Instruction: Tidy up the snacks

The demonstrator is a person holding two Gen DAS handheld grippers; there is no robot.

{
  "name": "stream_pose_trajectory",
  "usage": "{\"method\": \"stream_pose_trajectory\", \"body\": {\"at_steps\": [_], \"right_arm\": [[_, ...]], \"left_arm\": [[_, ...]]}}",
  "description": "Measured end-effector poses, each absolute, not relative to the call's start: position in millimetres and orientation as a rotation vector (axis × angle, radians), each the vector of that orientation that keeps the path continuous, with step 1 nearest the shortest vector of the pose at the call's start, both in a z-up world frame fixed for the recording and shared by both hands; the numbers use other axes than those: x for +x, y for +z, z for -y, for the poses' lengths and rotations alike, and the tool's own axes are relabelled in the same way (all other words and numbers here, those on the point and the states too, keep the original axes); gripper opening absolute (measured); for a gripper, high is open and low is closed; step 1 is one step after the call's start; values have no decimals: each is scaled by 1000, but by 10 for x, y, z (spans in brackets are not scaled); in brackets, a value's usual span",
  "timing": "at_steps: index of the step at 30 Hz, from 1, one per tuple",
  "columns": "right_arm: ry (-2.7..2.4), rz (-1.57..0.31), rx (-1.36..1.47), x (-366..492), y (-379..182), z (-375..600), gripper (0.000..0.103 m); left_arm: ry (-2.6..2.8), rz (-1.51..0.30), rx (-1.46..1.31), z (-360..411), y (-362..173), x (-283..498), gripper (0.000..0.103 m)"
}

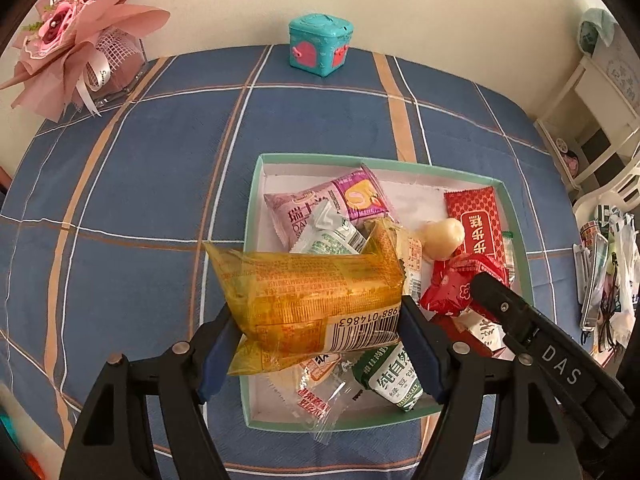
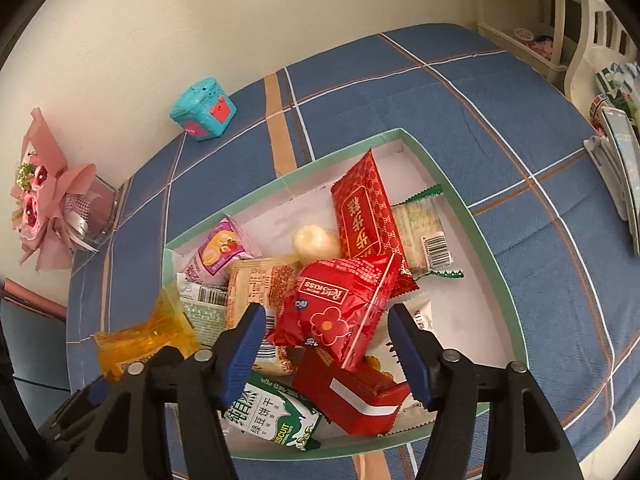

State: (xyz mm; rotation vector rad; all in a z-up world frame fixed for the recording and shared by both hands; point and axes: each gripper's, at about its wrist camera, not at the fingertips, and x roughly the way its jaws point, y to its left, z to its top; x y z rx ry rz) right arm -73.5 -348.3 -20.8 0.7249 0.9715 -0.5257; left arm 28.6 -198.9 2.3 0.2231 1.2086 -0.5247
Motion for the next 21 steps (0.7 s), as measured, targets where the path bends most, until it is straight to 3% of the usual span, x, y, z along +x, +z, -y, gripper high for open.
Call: {"method": "stream_pose_trajectory", "body": {"at_steps": [8,11,21], "right_arm": [[-524,-970,708,-727,-172,3461,73],[-527,-973,702,-726,-175,3455,74],[-526,-989,682,-690,-198,3437,76]], "left_arm": [[-523,-1181,190,1905,115,335,85],[-502,-1172,182,1871,112,361,95],[-317,-1110,227,1659,93,507,95]]}}
